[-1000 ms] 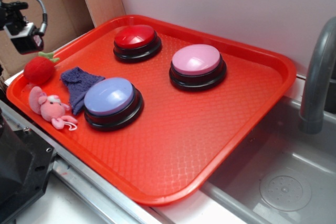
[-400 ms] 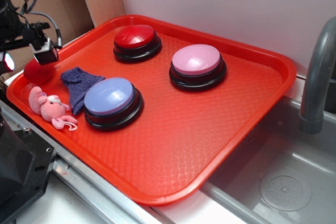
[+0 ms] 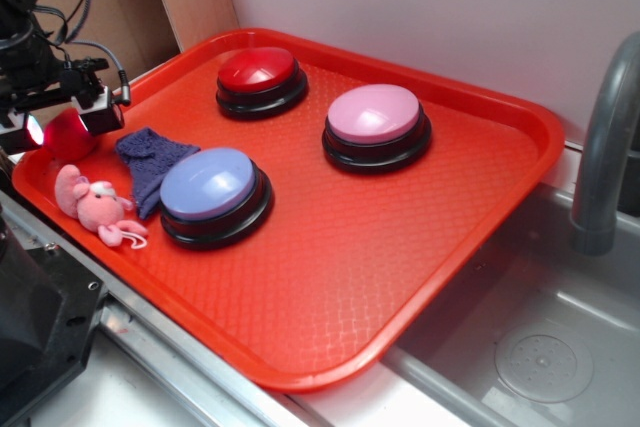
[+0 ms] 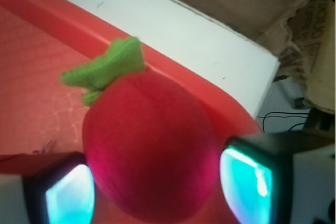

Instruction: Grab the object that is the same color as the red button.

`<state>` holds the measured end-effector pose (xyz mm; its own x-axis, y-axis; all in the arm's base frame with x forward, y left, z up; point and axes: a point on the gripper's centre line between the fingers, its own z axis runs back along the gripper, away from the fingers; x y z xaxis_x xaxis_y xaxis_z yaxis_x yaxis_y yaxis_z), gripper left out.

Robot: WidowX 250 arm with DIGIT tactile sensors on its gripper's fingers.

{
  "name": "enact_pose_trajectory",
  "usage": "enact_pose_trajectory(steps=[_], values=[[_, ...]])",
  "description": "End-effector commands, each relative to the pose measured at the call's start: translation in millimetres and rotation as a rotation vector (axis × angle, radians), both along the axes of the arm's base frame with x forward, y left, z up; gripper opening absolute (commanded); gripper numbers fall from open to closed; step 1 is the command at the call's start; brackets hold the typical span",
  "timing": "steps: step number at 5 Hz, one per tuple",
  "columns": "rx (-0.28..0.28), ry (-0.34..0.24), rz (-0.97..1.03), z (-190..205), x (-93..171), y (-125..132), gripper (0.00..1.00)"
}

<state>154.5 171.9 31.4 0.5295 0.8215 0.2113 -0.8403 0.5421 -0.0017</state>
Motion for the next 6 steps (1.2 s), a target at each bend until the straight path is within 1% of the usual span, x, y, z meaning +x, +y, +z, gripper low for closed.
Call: enact_pose_trajectory(steps=[1, 2, 3, 4, 5, 6], values=[[0.032, -0.040, -0.019, -0.9, 8.1, 2.4, 0.00], [0.057, -0.013, -0.029, 2.0, 10.9, 1.8, 0.00], [0.093, 0.016, -0.077, 28.0, 17.2, -8.9, 0.00], [0.069, 0.010, -0.324, 60.5, 23.1, -33.5, 0.00], [0.104, -0.015, -0.461, 87.4, 30.2, -67.0, 0.00], [0.061, -0.022, -0.637, 117.8, 31.3, -114.9, 0.00]])
